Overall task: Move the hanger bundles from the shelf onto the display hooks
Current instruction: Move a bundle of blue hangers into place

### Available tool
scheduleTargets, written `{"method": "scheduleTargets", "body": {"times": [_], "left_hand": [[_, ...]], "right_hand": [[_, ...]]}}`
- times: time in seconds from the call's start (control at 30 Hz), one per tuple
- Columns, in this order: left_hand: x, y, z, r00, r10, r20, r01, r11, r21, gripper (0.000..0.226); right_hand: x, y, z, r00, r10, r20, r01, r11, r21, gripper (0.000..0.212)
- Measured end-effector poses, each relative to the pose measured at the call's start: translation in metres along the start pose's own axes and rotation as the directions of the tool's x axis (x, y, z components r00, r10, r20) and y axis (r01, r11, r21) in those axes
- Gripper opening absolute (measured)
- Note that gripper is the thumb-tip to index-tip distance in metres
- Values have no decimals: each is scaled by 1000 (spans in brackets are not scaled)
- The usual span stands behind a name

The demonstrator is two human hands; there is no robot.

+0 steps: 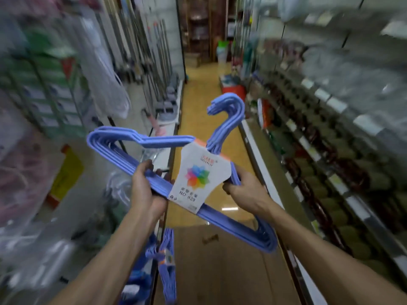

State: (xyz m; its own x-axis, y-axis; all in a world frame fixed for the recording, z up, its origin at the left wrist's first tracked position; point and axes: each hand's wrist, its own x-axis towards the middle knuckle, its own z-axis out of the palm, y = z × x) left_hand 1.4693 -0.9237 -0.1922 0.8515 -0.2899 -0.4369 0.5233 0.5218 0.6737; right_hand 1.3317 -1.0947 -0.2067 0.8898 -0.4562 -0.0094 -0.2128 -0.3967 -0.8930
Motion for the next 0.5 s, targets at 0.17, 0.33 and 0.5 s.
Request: {"method": "scheduleTargets", "body": {"times": [0.17,0.33,0.5], "left_hand": [[-58,58,38,995,49,83,-47,999,-22,21],[-108,88,67,981,138,133,-131,990,-60,20],[-145,101,75,970,213,115,-198,972,-130,19]], "right_hand": [[-27,-77,-30,995,-75,-67,77,997,32,49],[-42,-122,-53,982,-164,-89,169,984,53,47],[-50,-148,-71,964,-260,-46,263,963,60,47]]}}
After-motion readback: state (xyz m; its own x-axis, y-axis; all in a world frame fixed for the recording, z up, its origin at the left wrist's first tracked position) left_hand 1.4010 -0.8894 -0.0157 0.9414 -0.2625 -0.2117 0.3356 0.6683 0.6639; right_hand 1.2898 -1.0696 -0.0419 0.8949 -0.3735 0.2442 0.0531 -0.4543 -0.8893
